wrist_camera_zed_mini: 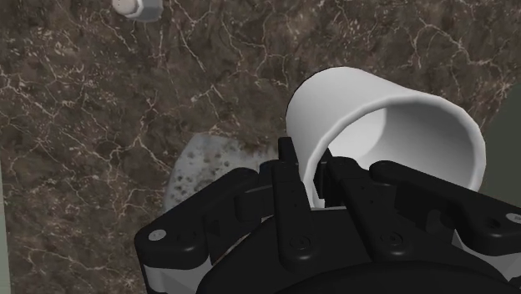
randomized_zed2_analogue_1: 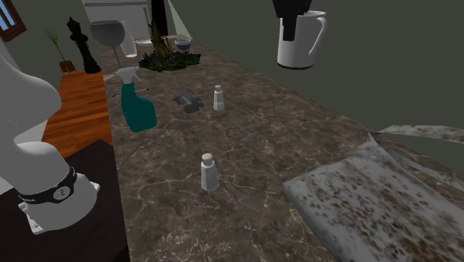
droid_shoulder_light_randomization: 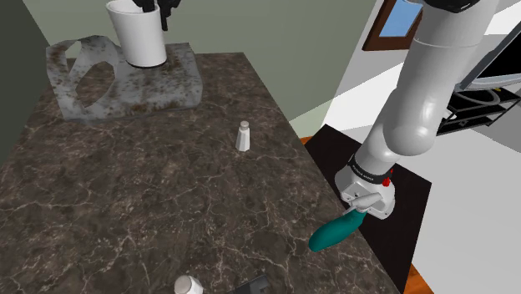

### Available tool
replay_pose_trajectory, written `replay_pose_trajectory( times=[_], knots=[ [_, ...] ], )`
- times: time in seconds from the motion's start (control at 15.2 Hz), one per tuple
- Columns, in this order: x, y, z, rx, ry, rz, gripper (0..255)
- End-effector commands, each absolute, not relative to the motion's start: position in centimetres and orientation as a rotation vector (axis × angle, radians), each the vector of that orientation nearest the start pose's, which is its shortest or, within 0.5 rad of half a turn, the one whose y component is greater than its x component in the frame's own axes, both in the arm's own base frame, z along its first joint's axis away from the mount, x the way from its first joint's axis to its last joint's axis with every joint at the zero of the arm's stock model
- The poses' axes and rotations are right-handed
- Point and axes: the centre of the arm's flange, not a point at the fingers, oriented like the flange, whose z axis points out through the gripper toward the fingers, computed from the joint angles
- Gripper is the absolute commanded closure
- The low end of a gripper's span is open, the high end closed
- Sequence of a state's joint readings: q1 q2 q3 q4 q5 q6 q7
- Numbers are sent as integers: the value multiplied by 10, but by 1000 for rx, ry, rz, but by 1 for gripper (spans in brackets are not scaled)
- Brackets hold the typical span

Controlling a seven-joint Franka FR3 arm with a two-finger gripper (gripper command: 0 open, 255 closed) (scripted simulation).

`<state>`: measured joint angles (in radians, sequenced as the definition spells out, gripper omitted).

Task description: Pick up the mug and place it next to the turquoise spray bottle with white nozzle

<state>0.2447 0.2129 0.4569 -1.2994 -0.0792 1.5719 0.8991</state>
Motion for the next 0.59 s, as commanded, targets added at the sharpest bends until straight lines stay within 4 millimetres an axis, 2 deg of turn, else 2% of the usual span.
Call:
replay_pose_trajectory(
  times=[0.0, 0.53],
  knots=[
    [475, 365, 642, -3056, 327, -71, 255],
    [370, 374, 642, -3056, 327, -71, 255]
  ],
)
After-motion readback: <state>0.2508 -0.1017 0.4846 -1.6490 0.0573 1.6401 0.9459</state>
